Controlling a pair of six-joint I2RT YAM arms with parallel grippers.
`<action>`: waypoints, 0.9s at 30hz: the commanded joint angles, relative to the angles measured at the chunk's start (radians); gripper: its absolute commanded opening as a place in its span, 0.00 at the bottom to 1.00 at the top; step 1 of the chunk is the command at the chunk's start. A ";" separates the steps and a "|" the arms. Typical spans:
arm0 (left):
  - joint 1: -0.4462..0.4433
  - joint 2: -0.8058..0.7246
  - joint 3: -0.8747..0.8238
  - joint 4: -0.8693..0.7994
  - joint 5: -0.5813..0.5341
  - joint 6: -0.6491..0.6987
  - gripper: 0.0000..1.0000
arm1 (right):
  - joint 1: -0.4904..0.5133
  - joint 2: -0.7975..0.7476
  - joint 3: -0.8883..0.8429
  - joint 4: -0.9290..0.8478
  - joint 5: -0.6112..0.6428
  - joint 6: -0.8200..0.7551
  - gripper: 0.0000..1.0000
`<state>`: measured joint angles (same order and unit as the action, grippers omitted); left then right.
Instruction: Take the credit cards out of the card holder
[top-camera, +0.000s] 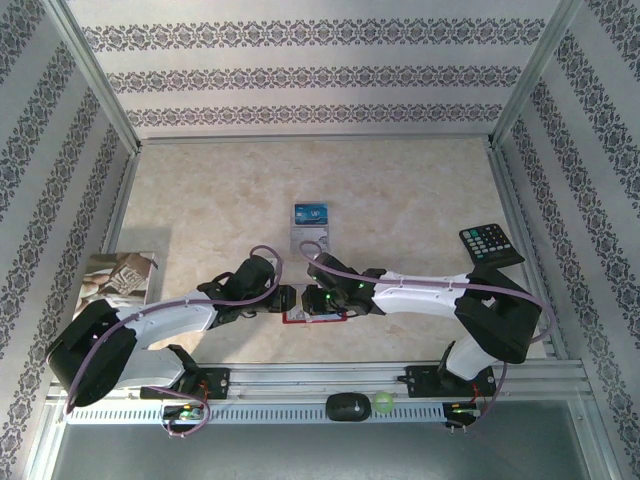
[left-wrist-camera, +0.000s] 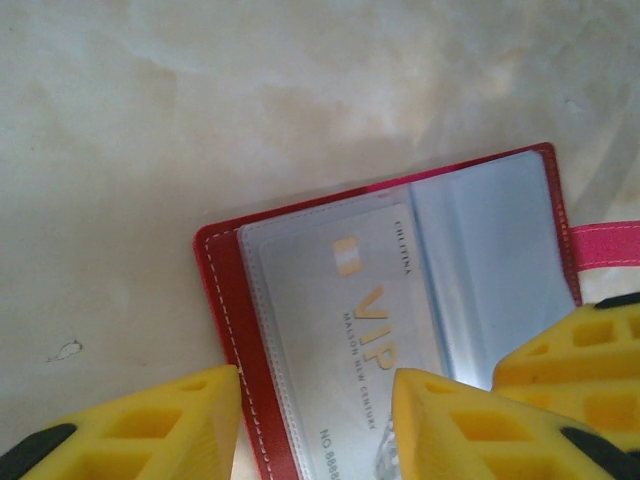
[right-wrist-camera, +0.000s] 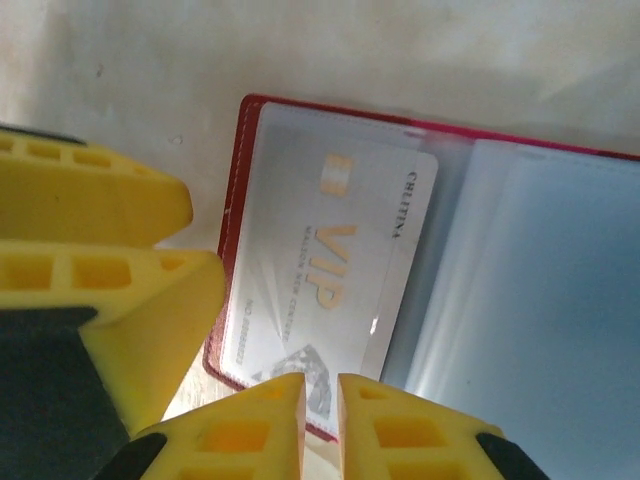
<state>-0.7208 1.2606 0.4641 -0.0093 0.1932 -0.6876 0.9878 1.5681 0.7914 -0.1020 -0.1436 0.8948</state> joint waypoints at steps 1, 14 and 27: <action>-0.013 0.021 0.000 0.007 -0.013 0.033 0.43 | -0.020 0.004 -0.017 0.052 -0.017 0.064 0.16; -0.013 0.084 -0.009 0.036 -0.020 0.030 0.34 | -0.052 0.067 -0.037 0.079 -0.048 0.107 0.19; -0.012 0.103 -0.025 0.049 -0.014 0.019 0.28 | -0.064 0.117 -0.047 0.124 -0.073 0.120 0.19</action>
<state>-0.7204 1.3346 0.4561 0.0116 0.1780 -0.6727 0.9310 1.6615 0.7628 0.0021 -0.2077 0.9981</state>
